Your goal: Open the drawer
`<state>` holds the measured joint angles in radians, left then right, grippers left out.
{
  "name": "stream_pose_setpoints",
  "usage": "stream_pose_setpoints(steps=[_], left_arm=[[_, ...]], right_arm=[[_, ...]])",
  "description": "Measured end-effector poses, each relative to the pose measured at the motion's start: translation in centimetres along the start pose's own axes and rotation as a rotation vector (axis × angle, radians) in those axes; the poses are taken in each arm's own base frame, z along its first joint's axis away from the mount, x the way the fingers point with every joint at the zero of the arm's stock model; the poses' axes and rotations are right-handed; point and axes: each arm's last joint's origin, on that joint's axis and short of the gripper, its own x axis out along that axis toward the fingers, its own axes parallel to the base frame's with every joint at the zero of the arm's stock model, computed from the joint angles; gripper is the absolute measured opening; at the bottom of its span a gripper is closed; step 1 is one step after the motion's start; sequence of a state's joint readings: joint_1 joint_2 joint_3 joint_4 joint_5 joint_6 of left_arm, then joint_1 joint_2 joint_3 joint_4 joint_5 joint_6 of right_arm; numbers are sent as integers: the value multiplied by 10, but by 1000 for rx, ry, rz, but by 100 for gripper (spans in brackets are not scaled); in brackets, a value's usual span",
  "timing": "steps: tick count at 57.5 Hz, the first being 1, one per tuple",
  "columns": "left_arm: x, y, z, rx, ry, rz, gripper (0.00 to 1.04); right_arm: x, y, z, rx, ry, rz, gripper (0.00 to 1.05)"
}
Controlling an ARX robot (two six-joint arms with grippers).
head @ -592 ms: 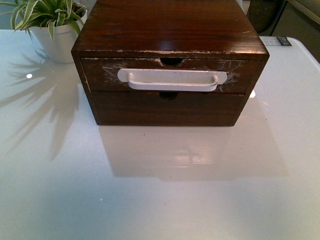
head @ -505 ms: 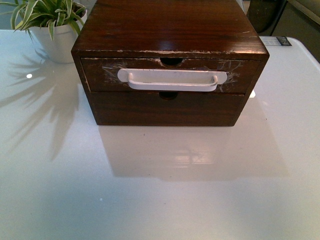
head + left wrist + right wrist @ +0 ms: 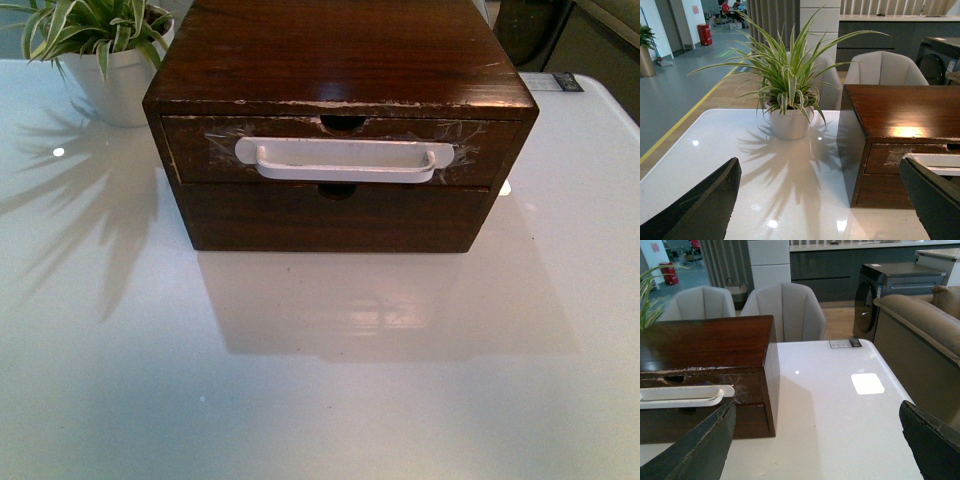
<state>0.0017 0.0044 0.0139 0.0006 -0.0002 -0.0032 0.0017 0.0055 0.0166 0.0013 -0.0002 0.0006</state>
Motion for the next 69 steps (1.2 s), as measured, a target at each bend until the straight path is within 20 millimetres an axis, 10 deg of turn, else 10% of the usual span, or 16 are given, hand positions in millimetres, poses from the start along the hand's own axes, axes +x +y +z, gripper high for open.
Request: stream_pose_setpoints(steps=[32, 44, 69], left_arm=[[0, 0, 0, 0, 0, 0, 96], [1, -2, -1, -84, 234, -149, 96], [74, -57, 10, -31, 399, -589, 96]], right_arm=[[0, 0, 0, 2, 2, -3, 96], [7, -3, -9, 28, 389, -6, 96], [73, -20, 12, -300, 367, 294, 96]])
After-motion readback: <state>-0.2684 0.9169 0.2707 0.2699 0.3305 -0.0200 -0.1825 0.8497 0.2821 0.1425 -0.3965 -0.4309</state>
